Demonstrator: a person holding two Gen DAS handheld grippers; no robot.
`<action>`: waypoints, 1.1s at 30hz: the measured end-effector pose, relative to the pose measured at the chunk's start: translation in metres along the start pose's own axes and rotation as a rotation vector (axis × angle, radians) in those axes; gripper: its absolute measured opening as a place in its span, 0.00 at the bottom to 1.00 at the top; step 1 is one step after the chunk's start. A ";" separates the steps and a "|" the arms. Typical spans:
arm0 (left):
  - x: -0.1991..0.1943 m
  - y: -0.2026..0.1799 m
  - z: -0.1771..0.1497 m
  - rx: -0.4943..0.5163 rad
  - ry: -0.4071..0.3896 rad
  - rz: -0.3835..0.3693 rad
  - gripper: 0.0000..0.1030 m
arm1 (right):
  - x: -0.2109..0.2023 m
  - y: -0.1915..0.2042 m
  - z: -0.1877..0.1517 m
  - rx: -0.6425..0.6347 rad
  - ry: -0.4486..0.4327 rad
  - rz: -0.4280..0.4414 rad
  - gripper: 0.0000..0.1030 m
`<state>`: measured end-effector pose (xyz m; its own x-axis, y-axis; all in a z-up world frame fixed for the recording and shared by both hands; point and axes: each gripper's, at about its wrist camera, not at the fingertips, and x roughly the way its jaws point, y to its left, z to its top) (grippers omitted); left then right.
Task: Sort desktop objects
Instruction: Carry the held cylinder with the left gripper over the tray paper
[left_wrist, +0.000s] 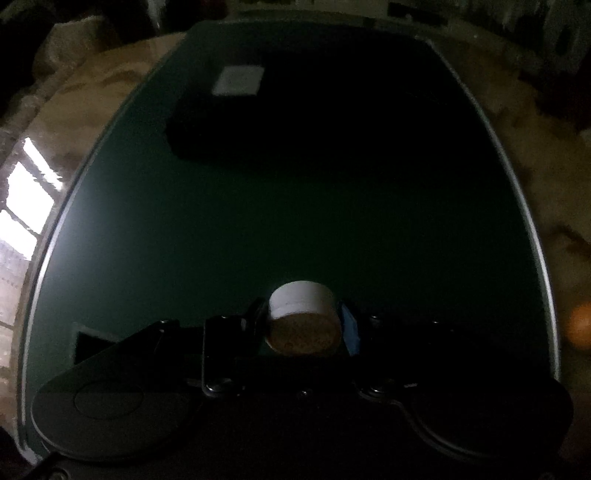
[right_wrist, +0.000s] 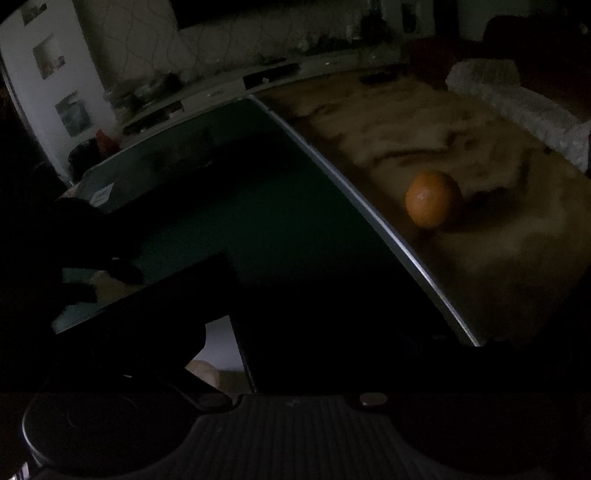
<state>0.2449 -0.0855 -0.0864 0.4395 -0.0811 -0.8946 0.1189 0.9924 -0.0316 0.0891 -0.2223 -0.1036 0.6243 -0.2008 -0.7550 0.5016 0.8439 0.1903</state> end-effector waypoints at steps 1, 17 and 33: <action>-0.008 0.002 -0.001 0.000 -0.012 0.001 0.40 | 0.000 -0.001 0.000 0.001 -0.002 -0.003 1.00; -0.060 0.011 -0.067 0.075 0.043 0.021 0.39 | 0.003 -0.018 0.005 0.042 0.001 -0.057 1.00; 0.005 0.010 -0.081 0.052 0.159 0.055 0.40 | 0.005 -0.021 0.007 0.046 0.023 -0.060 1.00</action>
<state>0.1764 -0.0681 -0.1278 0.3008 -0.0070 -0.9536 0.1458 0.9886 0.0387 0.0858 -0.2447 -0.1075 0.5788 -0.2384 -0.7799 0.5647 0.8071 0.1724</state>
